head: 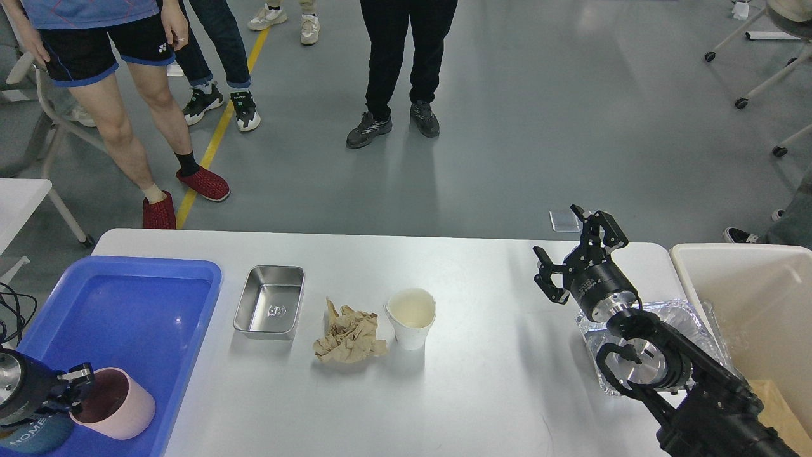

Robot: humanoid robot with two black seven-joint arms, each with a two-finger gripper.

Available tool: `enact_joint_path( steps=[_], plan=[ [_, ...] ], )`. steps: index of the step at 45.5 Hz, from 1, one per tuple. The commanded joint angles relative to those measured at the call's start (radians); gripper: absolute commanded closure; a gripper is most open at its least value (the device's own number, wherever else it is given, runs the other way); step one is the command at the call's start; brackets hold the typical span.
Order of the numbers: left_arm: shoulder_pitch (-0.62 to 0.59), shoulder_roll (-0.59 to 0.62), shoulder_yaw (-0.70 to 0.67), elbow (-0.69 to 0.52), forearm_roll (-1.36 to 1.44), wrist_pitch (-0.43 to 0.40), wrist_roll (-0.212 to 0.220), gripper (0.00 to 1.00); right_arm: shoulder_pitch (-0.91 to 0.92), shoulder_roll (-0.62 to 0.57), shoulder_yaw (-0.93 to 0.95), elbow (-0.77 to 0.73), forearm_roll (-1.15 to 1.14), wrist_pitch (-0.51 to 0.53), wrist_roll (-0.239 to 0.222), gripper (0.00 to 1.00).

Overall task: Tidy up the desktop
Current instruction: 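Lift the pink mug with the left gripper and set it in the blue tray, then raise the left gripper away from the mug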

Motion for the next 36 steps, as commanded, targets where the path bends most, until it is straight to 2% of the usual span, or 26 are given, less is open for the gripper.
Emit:
enact_joint_path(
  steps=[1, 7, 11, 15, 19, 20, 23, 30, 36],
  plan=[
    [0.006, 0.001, -0.003, 0.0, 0.0, 0.001, 0.0, 0.86, 0.0, 0.001, 0.001, 0.001, 0.0, -0.001, 0.0, 0.0],
    [0.004, 0.001, -0.003, -0.001, -0.006, 0.001, 0.0, 0.81, 0.0, 0.001, 0.001, 0.001, 0.0, -0.001, 0.0, 0.0],
    [0.001, 0.006, -0.009, -0.004, -0.009, 0.001, 0.0, 0.72, 0.0, 0.001, 0.001, 0.001, 0.0, -0.001, 0.0, 0.0],
    [-0.005, 0.01, -0.04, -0.004, -0.009, 0.001, 0.0, 0.52, 0.001, 0.004, 0.001, 0.001, 0.0, -0.001, 0.0, 0.0],
    [-0.011, 0.013, -0.086, -0.013, -0.009, -0.005, 0.0, 0.38, 0.003, 0.006, 0.0, 0.0, 0.0, -0.001, 0.0, 0.0],
    [-0.014, 0.017, -0.104, -0.016, -0.009, -0.011, 0.0, 0.31, 0.003, 0.006, 0.0, 0.0, 0.0, -0.001, 0.0, 0.0],
    [-0.016, 0.018, -0.133, -0.024, -0.009, -0.016, 0.0, 0.2, 0.003, 0.006, 0.001, 0.0, 0.0, -0.001, 0.0, 0.0],
    [-0.06, 0.023, -0.193, -0.039, -0.009, -0.071, -0.006, 0.11, 0.001, 0.007, 0.0, 0.0, 0.0, 0.001, 0.0, 0.0],
    [-0.177, 0.041, -0.19, -0.047, -0.011, -0.109, -0.001, 0.11, 0.003, 0.009, 0.0, 0.0, 0.0, -0.001, 0.0, 0.0]
  ],
)
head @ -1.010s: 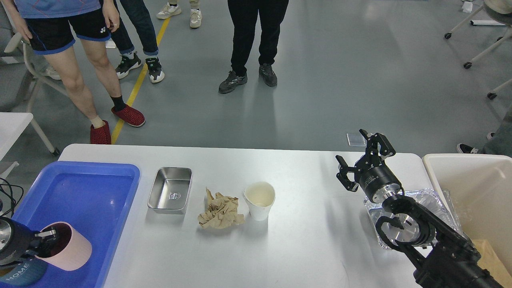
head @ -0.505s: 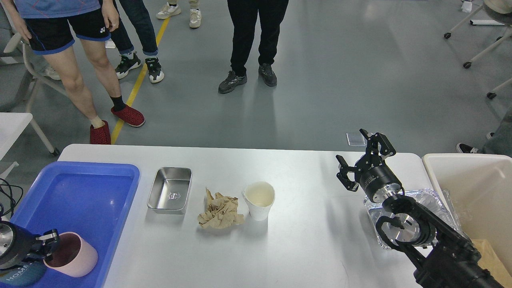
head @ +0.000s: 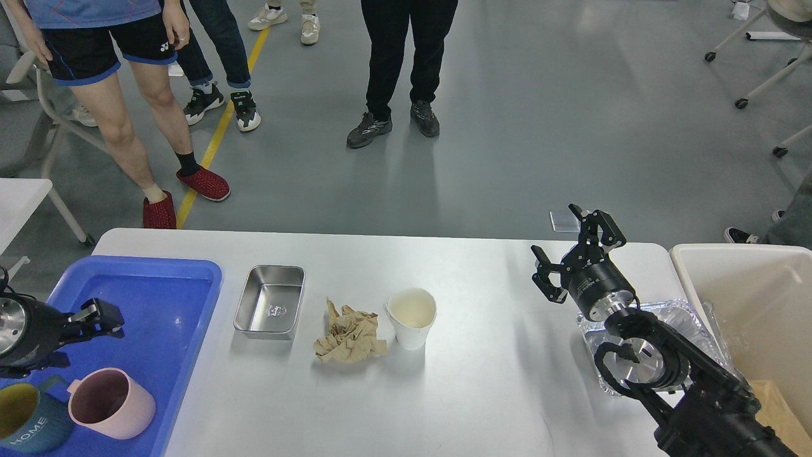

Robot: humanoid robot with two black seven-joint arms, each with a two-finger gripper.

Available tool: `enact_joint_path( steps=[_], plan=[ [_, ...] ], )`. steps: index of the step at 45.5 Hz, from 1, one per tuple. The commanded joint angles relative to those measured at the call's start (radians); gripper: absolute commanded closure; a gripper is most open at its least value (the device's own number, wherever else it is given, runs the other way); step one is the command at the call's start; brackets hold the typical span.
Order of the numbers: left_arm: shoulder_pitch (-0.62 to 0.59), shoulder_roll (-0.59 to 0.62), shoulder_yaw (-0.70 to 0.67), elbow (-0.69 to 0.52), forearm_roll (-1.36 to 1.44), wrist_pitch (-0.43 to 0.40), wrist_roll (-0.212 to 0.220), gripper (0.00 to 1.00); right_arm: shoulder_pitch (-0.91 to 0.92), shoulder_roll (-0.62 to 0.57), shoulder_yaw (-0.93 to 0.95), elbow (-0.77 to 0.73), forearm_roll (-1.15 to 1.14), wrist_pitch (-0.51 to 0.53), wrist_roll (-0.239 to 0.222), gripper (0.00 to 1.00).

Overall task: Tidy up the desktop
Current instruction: 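Raise the left gripper away from the mug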

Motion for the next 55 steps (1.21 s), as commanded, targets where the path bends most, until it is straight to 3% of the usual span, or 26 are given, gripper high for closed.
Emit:
enact_joint_path(
  steps=[1, 14, 29, 39, 46, 55],
  plan=[
    [-0.114, 0.014, 0.001, -0.007, 0.001, -0.035, 0.005, 0.11, 0.0, 0.0, 0.001, 0.0, 0.0, 0.001, 0.0, 0.0],
    [-0.391, 0.005, 0.014, -0.007, 0.018, -0.162, 0.012, 0.13, 0.001, 0.0, 0.0, 0.001, 0.0, 0.0, 0.0, 0.0],
    [-0.631, -0.004, 0.148, -0.007, 0.027, -0.235, 0.002, 0.15, 0.001, 0.002, 0.0, 0.001, 0.0, 0.0, 0.0, 0.0],
    [-0.639, -0.041, 0.148, -0.013, 0.03, -0.218, -0.026, 0.19, 0.0, 0.0, 0.001, 0.003, 0.0, 0.0, 0.0, 0.0],
    [-0.592, -0.016, 0.152, -0.056, 0.041, -0.162, -0.049, 0.24, -0.002, -0.001, 0.001, 0.004, 0.0, 0.0, 0.0, 0.0],
    [-0.556, 0.004, 0.146, -0.07, 0.044, -0.156, -0.067, 0.26, 0.0, 0.0, 0.001, 0.004, 0.0, 0.0, 0.0, 0.0]
  ],
)
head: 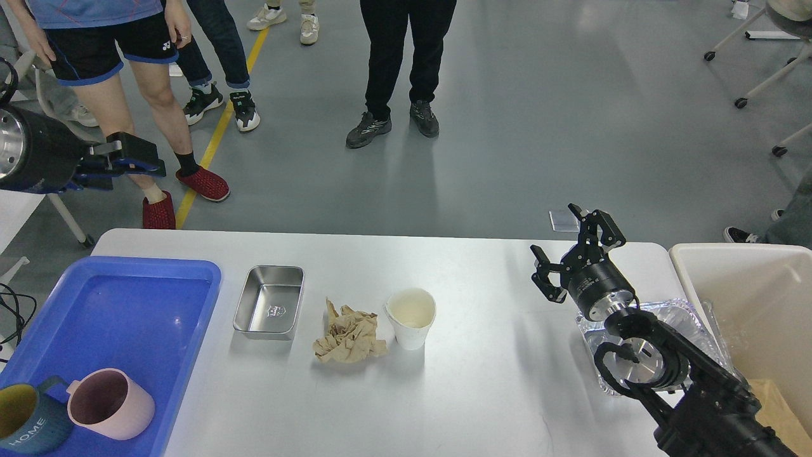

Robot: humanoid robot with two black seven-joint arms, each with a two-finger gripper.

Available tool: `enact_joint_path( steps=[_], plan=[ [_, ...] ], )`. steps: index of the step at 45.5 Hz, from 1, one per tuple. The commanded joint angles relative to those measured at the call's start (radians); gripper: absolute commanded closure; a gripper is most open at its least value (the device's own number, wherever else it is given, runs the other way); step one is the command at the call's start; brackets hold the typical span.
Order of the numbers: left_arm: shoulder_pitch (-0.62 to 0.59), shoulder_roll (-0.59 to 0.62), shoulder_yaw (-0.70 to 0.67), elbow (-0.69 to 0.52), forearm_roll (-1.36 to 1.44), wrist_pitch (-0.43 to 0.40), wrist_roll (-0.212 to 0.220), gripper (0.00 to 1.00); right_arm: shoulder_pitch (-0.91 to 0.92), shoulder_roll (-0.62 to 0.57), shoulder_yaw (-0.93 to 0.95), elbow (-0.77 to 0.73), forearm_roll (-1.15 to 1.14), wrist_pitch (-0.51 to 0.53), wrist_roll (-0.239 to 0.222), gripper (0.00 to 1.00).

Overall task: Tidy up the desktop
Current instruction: 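Raise the left gripper away from the mug, then reach the left gripper to the small steel tray and grasp its rim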

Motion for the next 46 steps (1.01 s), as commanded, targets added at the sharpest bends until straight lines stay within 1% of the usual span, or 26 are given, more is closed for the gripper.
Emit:
enact_joint_path(
  steps=[1, 15, 20, 27, 32, 39, 42, 46],
  plan=[
    [0.013, 0.005, -0.008, -0.003, 0.0, 0.003, -0.01, 0.26, 0.001, 0.001, 0.0, 0.0, 0.0, 0.0, 0.0, 0.0],
    [0.029, -0.006, 0.0, 0.001, 0.002, 0.015, -0.008, 0.26, 0.0, -0.002, 0.0, 0.0, 0.001, 0.0, 0.0, 0.0],
    [0.088, -0.036, 0.0, 0.006, 0.003, 0.069, -0.01, 0.26, 0.0, 0.001, 0.0, 0.0, 0.001, 0.0, 0.0, 0.0],
    [0.216, -0.119, -0.011, 0.039, 0.038, 0.153, -0.01, 0.26, 0.0, -0.004, 0.0, 0.0, 0.0, 0.0, 0.0, 0.0],
    [0.306, -0.196, -0.02, 0.105, 0.085, 0.194, -0.01, 0.25, -0.002, -0.006, 0.0, 0.0, 0.002, 0.0, 0.0, 0.0],
    [0.406, -0.323, -0.042, 0.219, 0.101, 0.23, -0.028, 0.25, -0.003, -0.006, 0.0, 0.0, 0.0, 0.0, 0.0, 0.0],
    [0.437, -0.367, -0.052, 0.259, 0.101, 0.239, -0.041, 0.25, -0.003, -0.007, 0.0, 0.0, 0.001, 0.0, 0.0, 0.0],
    [0.464, -0.429, -0.055, 0.306, 0.115, 0.263, -0.044, 0.25, -0.003, -0.007, 0.0, 0.0, 0.0, 0.0, 0.0, 0.0]
  ],
)
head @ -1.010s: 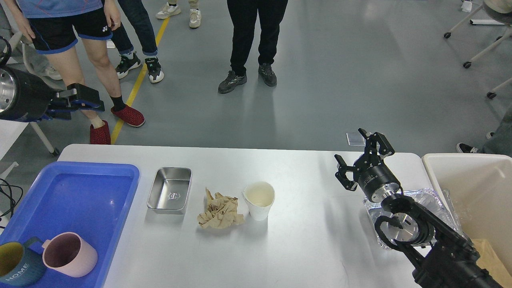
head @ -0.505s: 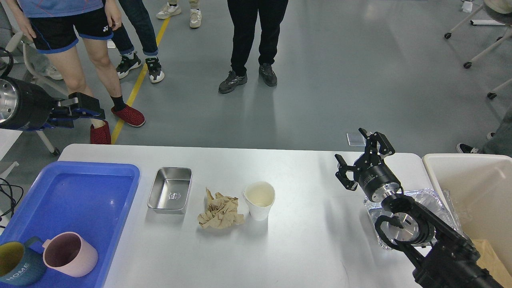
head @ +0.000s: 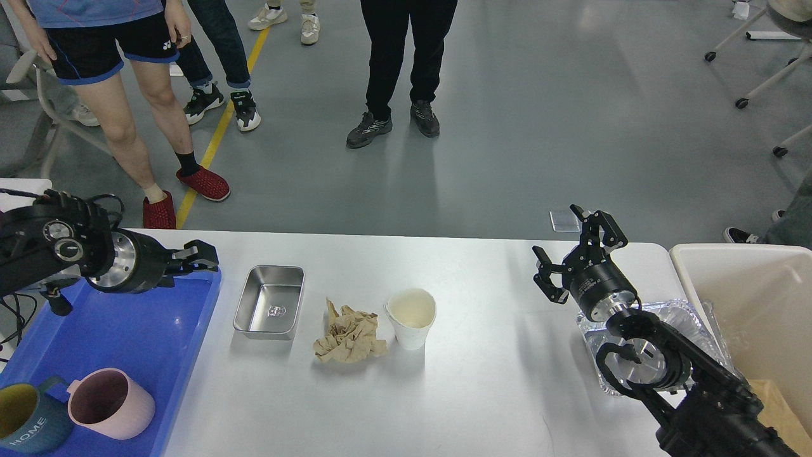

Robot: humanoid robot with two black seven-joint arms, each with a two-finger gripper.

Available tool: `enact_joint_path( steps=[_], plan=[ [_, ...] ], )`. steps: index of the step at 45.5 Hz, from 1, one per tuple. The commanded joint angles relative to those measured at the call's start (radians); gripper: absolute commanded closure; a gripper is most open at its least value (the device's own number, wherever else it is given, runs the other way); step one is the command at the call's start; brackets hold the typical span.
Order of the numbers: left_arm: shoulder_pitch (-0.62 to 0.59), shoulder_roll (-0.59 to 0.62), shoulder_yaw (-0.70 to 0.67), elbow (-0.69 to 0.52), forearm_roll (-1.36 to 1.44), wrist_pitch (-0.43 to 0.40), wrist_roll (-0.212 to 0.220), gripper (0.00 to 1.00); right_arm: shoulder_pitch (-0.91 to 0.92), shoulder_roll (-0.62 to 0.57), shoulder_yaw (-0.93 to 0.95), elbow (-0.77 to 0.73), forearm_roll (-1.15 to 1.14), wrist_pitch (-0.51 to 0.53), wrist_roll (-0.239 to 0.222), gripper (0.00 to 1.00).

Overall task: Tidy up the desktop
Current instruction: 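Reach the left gripper to the small steel tray and grasp its rim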

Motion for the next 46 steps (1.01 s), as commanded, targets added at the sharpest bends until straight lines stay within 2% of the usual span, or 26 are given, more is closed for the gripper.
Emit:
enact_joint_path(
  steps=[1, 5, 14, 21, 39, 46],
  plan=[
    [0.047, -0.092, -0.007, 0.074, 0.024, 0.036, -0.008, 0.25, 0.0, -0.001, -0.002, 0.0, 0.001, 0.0, 0.0, 0.0],
    [0.085, -0.155, -0.009, 0.127, 0.069, 0.067, -0.009, 0.25, 0.0, -0.001, 0.0, 0.0, 0.001, 0.0, 0.0, 0.0],
    [0.136, -0.238, -0.01, 0.229, 0.095, 0.077, -0.024, 0.25, -0.002, -0.007, 0.0, 0.0, -0.001, 0.002, 0.0, 0.0],
    [0.137, -0.283, -0.009, 0.283, 0.095, 0.088, -0.043, 0.25, -0.003, -0.006, 0.0, 0.0, -0.001, 0.002, 0.0, 0.0],
    [0.139, -0.373, -0.003, 0.41, 0.096, 0.09, -0.049, 0.26, -0.009, -0.007, 0.0, 0.0, -0.001, 0.002, 0.0, 0.0],
    [0.137, -0.395, 0.0, 0.446, 0.096, 0.09, -0.061, 0.39, -0.009, -0.007, 0.0, 0.0, -0.001, 0.002, 0.0, 0.0]
  ],
)
